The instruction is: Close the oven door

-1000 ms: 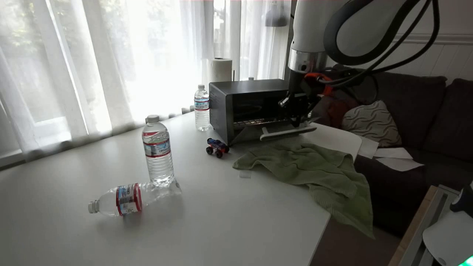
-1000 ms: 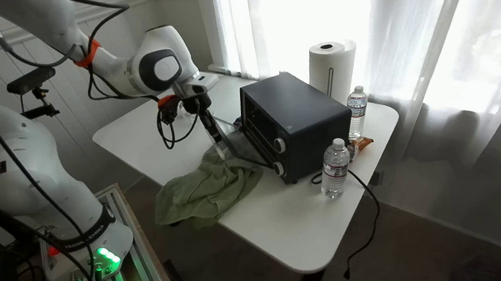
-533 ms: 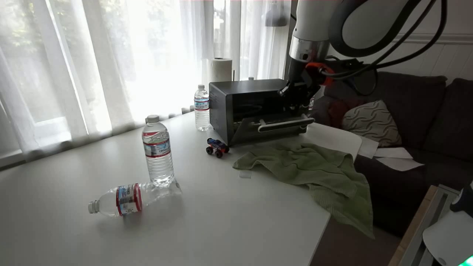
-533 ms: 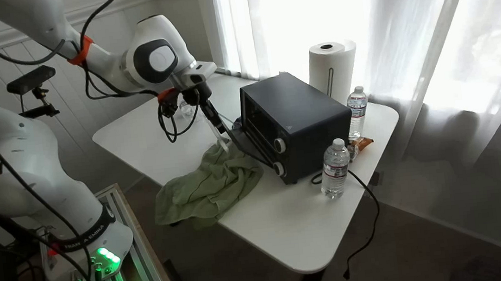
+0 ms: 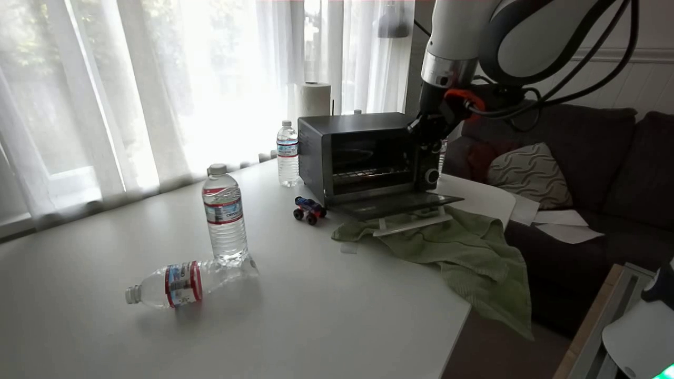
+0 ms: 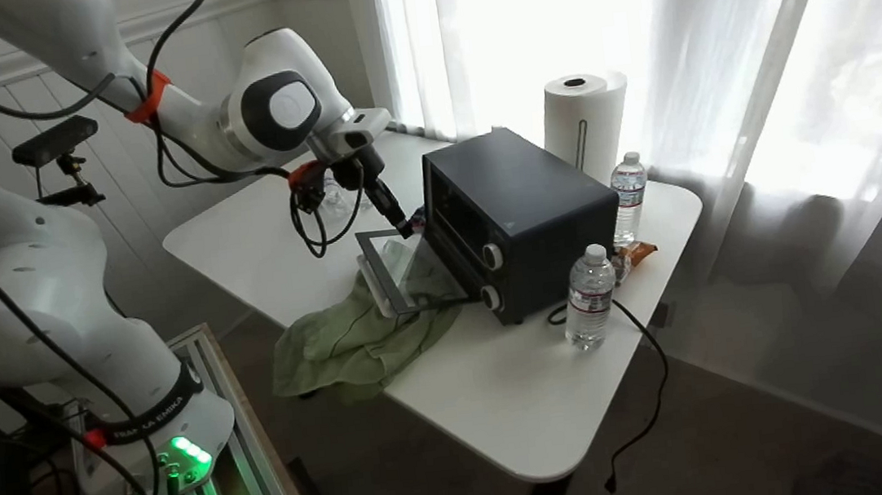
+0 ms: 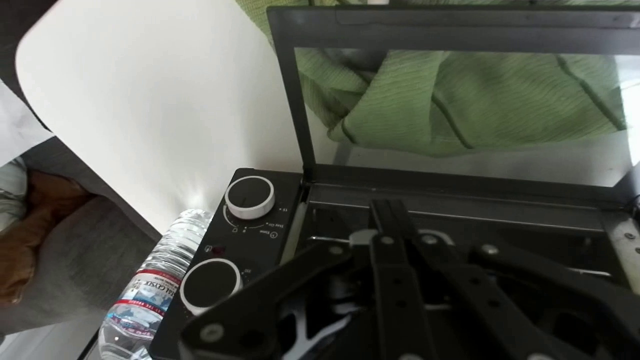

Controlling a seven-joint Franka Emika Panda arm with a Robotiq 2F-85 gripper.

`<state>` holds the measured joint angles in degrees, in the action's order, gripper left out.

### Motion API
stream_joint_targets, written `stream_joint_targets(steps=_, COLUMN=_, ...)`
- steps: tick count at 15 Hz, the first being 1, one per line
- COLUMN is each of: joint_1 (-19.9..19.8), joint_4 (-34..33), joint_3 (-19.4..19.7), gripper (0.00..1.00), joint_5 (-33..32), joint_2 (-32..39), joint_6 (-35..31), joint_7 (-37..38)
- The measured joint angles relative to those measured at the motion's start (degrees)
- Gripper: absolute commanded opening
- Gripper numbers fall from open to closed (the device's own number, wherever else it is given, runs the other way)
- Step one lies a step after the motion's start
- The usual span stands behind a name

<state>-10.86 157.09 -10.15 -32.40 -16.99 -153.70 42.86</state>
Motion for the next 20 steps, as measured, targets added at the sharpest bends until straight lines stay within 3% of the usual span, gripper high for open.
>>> stream_joint_targets(steps=4, joint_1=0.73, joint_4=0.09, joint_3=0.05, gripper=0.00, joint_5=1.42, joint_2=0.74, joint_6=0.30, joint_7=-1.09)
stream_joint_targets(steps=8, joint_1=6.18, joint_4=0.17, joint_3=0.56, gripper=0.00, joint_5=12.86, joint_2=2.73, joint_6=4.44, joint_7=-8.80)
stream_joint_targets(steps=12, joint_1=9.91, joint_4=0.20, joint_3=0.57, gripper=0.00, joint_5=20.25, joint_2=4.50, joint_6=8.95, joint_7=-12.77)
stream_joint_targets(steps=20, joint_1=10.18, joint_4=0.21, joint_3=2.38, gripper=0.00, joint_5=21.84, joint_2=11.16, joint_6=9.62, joint_7=-13.34)
